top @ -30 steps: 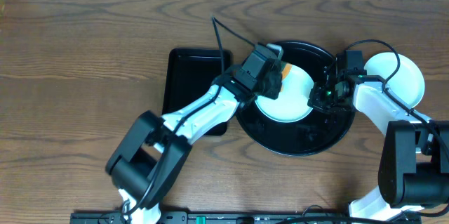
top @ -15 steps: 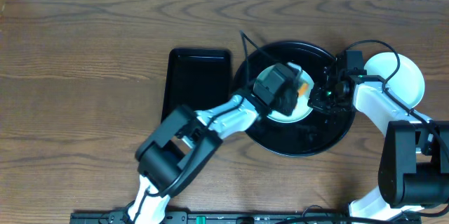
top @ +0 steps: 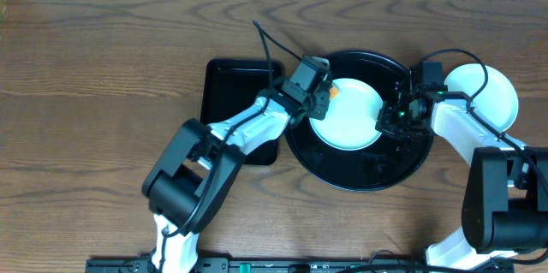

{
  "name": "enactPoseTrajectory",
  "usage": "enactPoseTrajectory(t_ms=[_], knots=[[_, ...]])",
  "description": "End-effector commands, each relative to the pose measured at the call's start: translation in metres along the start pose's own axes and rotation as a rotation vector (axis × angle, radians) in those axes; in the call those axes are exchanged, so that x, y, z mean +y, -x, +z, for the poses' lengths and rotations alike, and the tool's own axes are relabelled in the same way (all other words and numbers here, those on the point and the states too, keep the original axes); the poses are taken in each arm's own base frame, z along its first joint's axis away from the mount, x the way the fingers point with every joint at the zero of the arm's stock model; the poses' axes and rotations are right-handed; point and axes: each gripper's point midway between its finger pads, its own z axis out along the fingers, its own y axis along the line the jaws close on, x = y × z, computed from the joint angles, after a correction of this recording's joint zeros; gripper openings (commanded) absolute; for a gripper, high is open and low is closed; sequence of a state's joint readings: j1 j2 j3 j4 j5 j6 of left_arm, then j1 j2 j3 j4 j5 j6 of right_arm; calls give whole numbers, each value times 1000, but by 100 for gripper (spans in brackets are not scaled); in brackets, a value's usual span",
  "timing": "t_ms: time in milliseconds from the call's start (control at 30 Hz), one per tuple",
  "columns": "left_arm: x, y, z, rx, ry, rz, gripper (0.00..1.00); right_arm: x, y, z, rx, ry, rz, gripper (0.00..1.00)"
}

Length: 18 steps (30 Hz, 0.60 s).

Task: Clean dirty plates on tray and stack at the side
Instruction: 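Wipe the last pale green plate with the sponge in the left gripper, then move the sponge back over the black rectangular tray with the left gripper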

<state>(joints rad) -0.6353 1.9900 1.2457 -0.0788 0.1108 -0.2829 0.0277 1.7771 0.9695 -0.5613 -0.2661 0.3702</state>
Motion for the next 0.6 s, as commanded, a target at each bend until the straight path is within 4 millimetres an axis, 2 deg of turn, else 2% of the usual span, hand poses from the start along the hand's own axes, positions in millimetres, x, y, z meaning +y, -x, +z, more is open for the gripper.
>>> enactPoseTrajectory(t_ms=[0,100,233,400,567], knots=[[-12,34,-44,-87,-53,16,7,-8,-13,6,41,-46,-27,1],[-5,40,-73,-89,-38,-2,7,-10,-10,6,24,-60,-30,1],[26,37,-99,-52,19,-58,7,-7,0,7,-13,-51,-76,1],[83,19,-104,39,116,-164,7,12,15,-1,-79,33,-192,1],[130,11,-109,67,183,-260,8,37,32,-32,-181,104,-308,1]])
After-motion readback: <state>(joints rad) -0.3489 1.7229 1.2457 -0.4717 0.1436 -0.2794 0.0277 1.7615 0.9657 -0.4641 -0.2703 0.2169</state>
